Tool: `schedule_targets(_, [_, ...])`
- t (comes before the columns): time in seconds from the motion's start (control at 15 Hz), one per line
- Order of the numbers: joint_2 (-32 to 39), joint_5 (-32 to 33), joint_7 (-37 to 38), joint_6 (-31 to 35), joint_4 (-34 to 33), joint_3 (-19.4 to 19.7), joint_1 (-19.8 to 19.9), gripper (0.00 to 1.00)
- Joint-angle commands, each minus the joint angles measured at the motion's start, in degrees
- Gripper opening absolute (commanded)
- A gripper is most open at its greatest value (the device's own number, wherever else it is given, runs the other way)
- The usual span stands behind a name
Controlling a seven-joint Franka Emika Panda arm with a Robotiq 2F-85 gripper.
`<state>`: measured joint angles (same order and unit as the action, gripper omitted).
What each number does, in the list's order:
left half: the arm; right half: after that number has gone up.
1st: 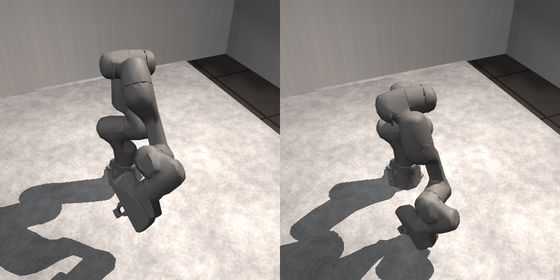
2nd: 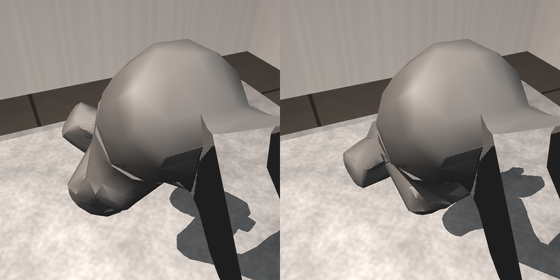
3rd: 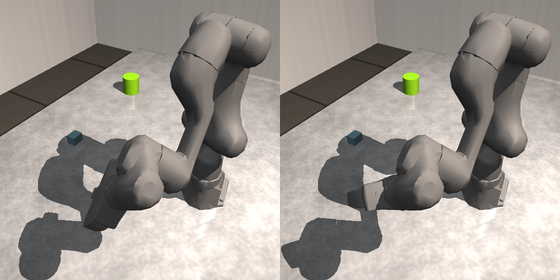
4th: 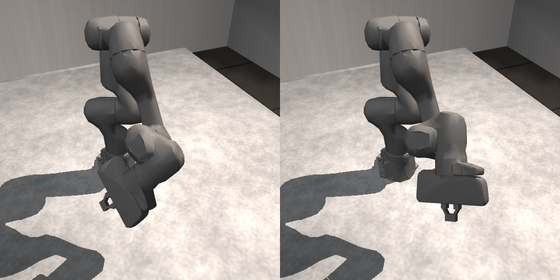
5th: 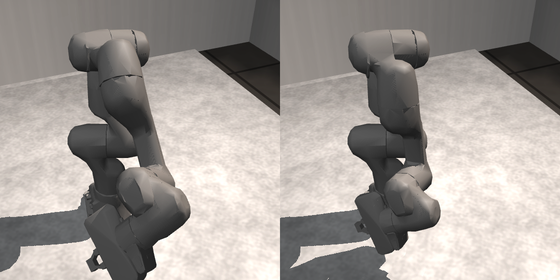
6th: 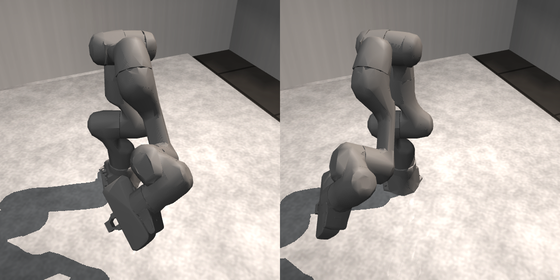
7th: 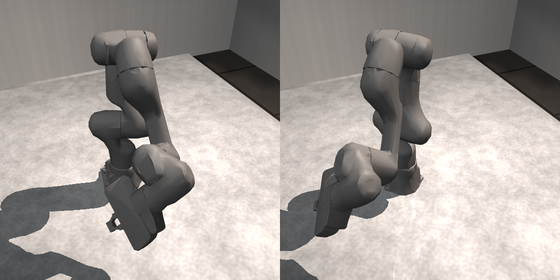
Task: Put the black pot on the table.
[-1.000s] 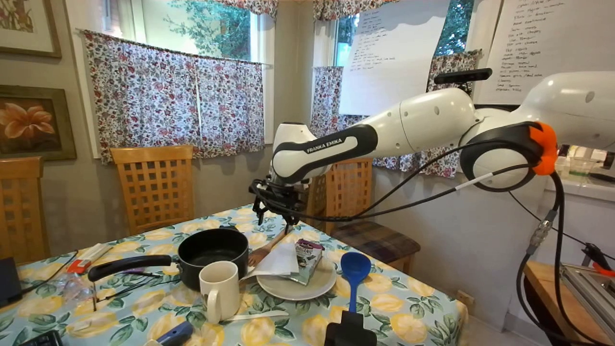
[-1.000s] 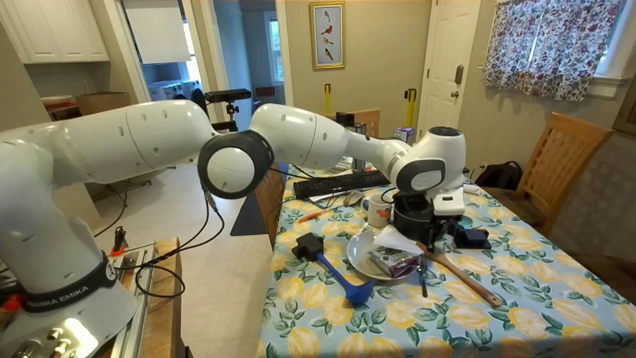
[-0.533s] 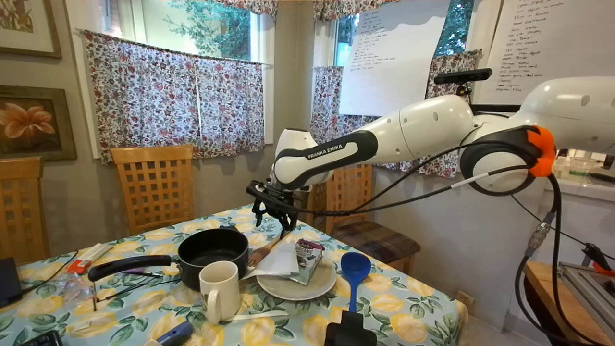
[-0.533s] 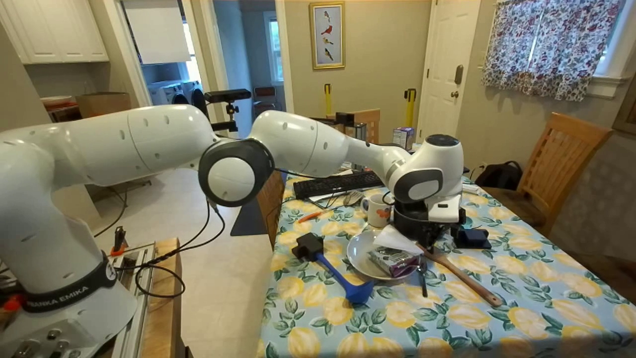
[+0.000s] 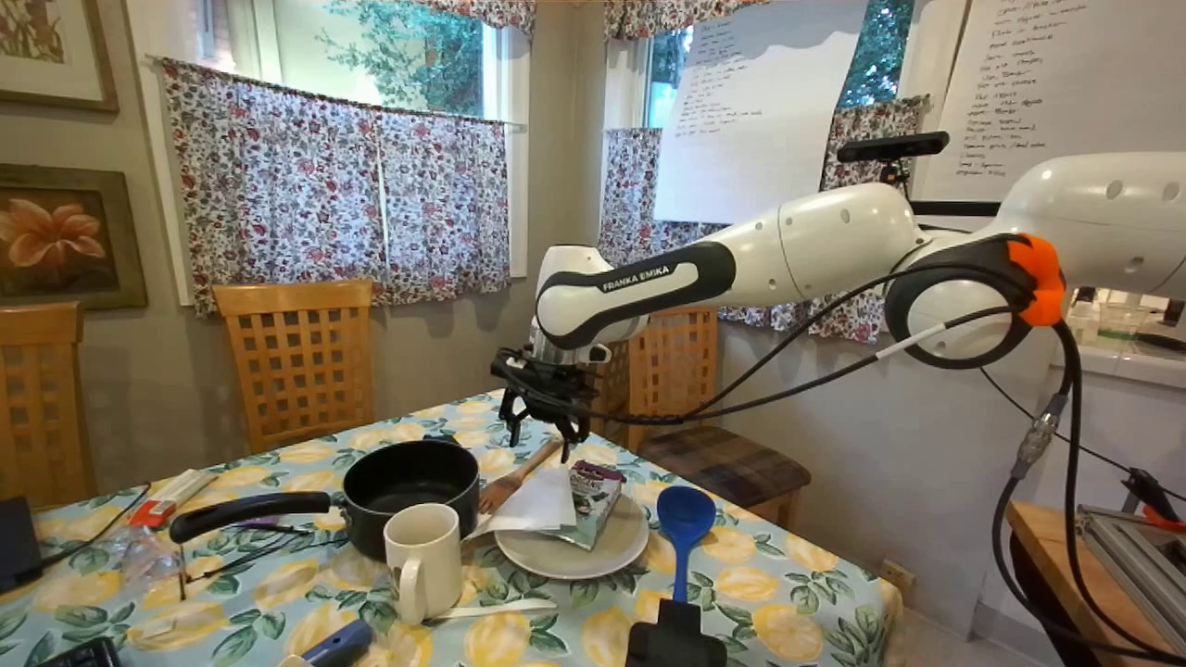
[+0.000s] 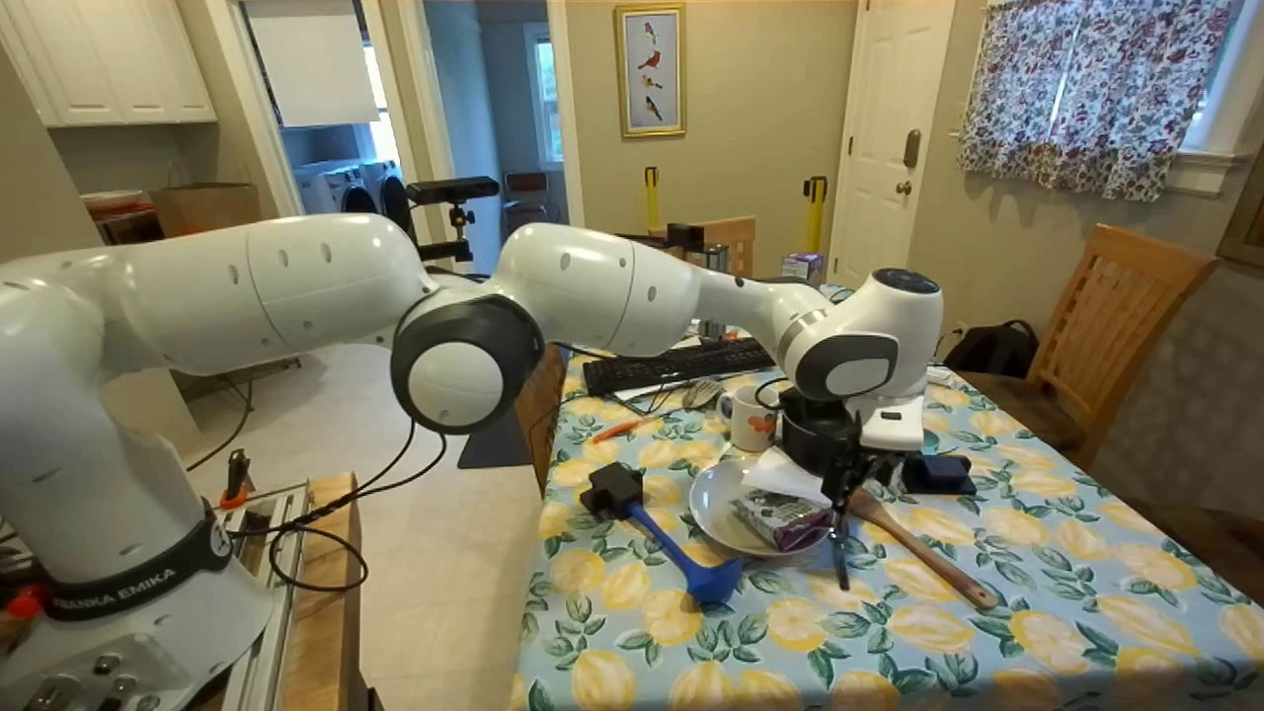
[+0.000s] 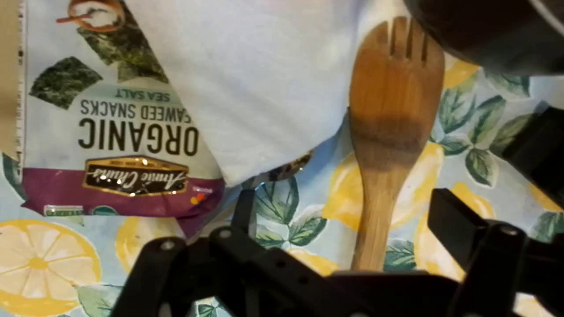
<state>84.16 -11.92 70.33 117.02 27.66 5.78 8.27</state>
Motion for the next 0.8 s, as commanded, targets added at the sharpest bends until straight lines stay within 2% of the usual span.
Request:
schedule_targets(0.0, [3.45, 2.4, -1.25, -3.1, -5.57, -1.43, 0.69, 1.0])
schedule_targets(0.07, [1.33, 2.51, -0.61, -1.66, -2.06, -1.72, 0.48, 1.0])
schedule_targets(0.2, [1.34, 2.67, -0.7, -1.44, -1.64, -1.69, 0.41, 1.0])
schedule_targets(0.33, [1.33, 3.99, -2.9, 1.91, -1.36, -0.84, 0.34, 1.0])
schedule_targets(0.73, [1.31, 9.6, -15.43, 2.49, -0.09, 0.13, -1.1, 1.0])
